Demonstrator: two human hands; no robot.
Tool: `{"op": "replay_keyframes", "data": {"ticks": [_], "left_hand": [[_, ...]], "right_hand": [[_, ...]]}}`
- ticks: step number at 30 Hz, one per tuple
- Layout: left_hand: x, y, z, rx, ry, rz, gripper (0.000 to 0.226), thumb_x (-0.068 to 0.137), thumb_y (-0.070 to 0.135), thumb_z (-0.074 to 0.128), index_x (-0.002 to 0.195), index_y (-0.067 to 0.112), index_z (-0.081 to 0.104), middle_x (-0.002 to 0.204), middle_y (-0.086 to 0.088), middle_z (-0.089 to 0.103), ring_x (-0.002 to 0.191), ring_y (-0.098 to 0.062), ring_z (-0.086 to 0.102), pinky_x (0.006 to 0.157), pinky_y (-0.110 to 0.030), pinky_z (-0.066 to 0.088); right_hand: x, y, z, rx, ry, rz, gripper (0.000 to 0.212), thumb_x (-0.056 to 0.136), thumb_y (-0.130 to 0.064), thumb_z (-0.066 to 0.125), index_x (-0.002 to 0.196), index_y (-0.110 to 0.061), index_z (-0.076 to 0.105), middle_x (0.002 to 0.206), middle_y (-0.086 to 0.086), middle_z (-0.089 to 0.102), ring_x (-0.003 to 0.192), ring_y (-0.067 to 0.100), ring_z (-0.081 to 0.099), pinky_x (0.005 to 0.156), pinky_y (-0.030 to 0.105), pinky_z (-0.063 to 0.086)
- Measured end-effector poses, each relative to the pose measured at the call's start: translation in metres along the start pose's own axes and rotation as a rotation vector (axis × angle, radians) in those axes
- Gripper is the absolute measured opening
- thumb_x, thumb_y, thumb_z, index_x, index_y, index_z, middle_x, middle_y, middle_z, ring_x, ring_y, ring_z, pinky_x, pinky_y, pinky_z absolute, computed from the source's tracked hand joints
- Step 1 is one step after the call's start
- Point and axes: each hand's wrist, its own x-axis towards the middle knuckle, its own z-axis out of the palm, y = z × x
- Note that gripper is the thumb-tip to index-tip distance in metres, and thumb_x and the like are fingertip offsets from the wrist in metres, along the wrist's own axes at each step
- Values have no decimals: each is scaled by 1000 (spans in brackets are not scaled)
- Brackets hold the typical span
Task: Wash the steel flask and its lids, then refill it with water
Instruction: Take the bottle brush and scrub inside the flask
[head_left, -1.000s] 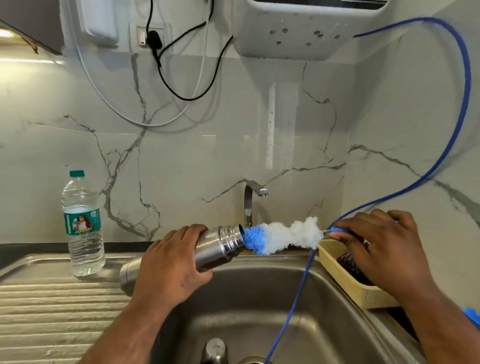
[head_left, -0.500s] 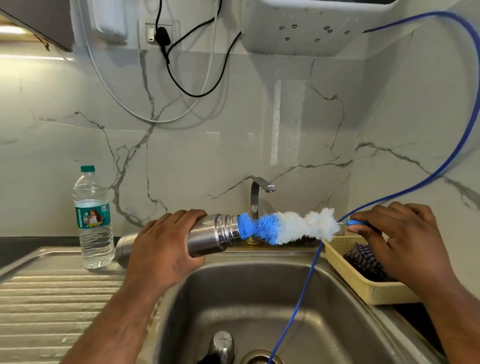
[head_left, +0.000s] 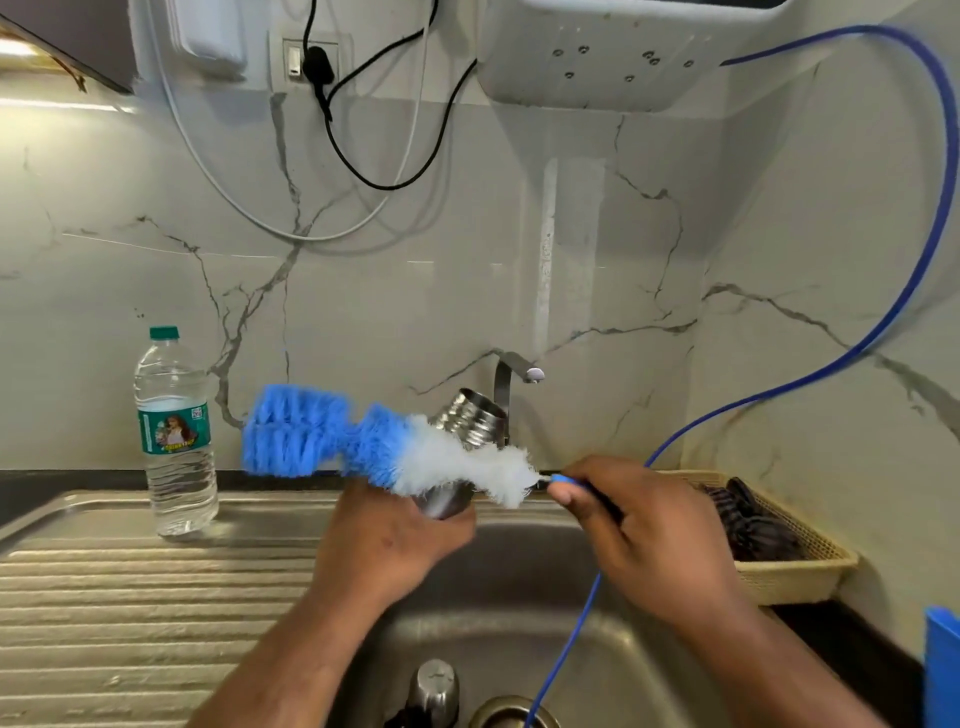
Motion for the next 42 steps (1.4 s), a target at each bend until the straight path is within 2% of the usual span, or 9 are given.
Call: {"op": "replay_keyframes", "data": {"ticks": [5,8,13,16,20,24,28,34,42], "left_hand": [[-2,11,0,-157,-57,29,34,72,36,88,95,32,63,80,10,72,73,6,67,63,-13,56],[0,14,-11,-283,-3,27,30,76,25,88,93,32,63,83,26,70,76,12,65,59,-9,52],[-9,15,2,-229,-131,22,30,78,30,87,92,35,61,82,15,68,76,19,61,59,-2,46],[-11,13,8,-222,-157,25,32,77,31,87,95,37,60,87,18,66,79,26,56,68,0,46],[-4,14,-6,-306,-94,-2,41,75,34,88,99,38,56,91,10,68,76,10,65,55,-8,48],[-3,14,-9,-439,-45,-44,39,75,33,88,100,38,58,92,7,69,78,-2,69,61,-15,48],[-4,12,-4,-386,-83,-31,42,74,35,88,102,40,57,93,7,68,78,-3,68,56,-10,48],[-5,9,7,-361,-127,6,42,71,34,90,101,34,61,89,5,70,78,-1,68,58,-12,53],[-5,2,11,-207,-283,200,56,66,37,93,111,41,60,97,16,72,83,-6,70,70,-22,59]], "right_hand": [[1,16,1,134,28,-2,34,100,-63,41,99,-36,62,80,-16,63,71,7,61,58,35,51],[0,39,-3,198,31,46,43,99,-68,40,89,-31,60,74,-9,58,66,10,58,58,39,50],[0,22,0,197,3,-1,28,99,-61,46,92,-37,59,75,-19,57,68,4,58,56,24,43],[1,15,6,128,0,-31,27,99,-57,47,96,-35,62,79,-18,60,69,5,59,56,28,47],[-4,44,3,216,25,93,31,101,-54,50,88,-31,66,74,-11,60,68,8,60,58,26,46],[-8,61,2,259,31,211,20,103,-43,57,90,-35,70,71,-10,64,65,7,60,56,21,41],[-5,43,11,318,40,172,39,98,-59,46,85,-28,66,64,-1,56,58,9,53,58,30,43],[0,16,13,467,-12,202,41,104,-52,50,75,-27,64,56,-11,48,55,2,44,54,19,34],[1,20,0,758,-363,433,49,97,-47,48,67,-11,66,52,-4,36,45,5,32,47,10,29]]}}
